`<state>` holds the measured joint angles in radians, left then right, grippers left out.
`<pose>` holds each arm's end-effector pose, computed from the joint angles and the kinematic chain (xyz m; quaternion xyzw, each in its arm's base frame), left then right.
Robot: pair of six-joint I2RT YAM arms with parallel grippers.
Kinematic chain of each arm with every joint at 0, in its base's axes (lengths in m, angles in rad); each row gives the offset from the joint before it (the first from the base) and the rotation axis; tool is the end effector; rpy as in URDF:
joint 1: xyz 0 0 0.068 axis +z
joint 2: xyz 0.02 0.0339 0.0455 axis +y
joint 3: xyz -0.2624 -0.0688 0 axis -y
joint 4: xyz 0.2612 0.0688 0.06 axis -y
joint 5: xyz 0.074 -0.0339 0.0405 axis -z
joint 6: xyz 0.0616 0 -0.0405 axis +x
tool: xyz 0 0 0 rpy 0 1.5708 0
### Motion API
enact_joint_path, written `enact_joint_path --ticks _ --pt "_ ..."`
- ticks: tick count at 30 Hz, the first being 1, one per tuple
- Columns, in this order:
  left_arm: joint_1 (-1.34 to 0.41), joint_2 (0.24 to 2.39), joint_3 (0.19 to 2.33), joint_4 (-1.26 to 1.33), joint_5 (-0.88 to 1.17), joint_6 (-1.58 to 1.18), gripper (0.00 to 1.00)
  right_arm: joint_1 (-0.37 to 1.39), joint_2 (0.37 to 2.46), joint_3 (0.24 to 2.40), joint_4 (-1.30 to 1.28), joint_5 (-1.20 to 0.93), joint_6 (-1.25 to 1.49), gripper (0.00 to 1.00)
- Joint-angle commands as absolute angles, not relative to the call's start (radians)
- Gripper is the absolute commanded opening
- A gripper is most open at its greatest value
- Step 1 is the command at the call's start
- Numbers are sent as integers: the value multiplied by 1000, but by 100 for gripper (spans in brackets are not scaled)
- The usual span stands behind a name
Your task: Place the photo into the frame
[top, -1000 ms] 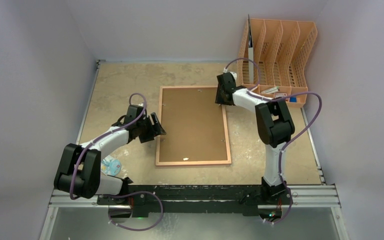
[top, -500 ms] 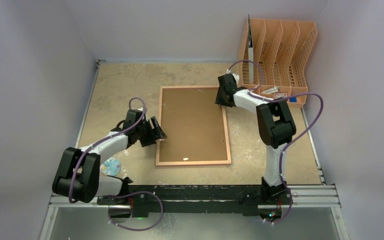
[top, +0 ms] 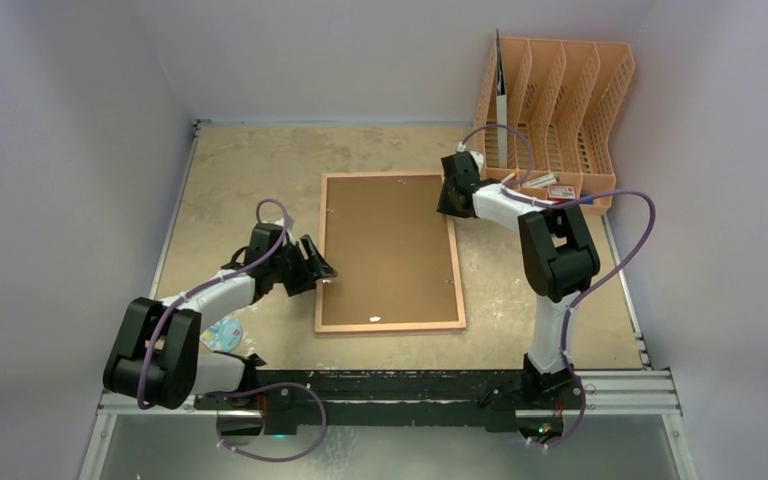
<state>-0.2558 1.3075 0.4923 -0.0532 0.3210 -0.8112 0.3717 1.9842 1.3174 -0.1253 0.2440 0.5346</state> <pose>0.2467 -0.0846 0.1168 -0.2012 0.9065 -0.3019 0.2161 0.4356 0.1538 0.1442 0.1208 0.9115 0.0637 0.3880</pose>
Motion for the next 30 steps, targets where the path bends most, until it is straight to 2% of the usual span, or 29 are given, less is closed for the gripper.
enact_joint_path --ticks 1,10,16,23,30 --pt "-272 1315 471 -31 374 -833 62 388 1983 1291 -193 214 548 32" --pt "-272 1321 473 -41 364 -817 62 388 2000 1341 -189 215 560 50" --pt "-272 1322 472 -47 361 -812 62 388 2022 1365 -213 292 614 48" --pt "-272 1328 463 -51 355 -801 62 388 2040 1367 -198 326 660 53" --pt "-272 1328 463 -57 347 -792 62 387 2039 1378 -210 409 720 50"
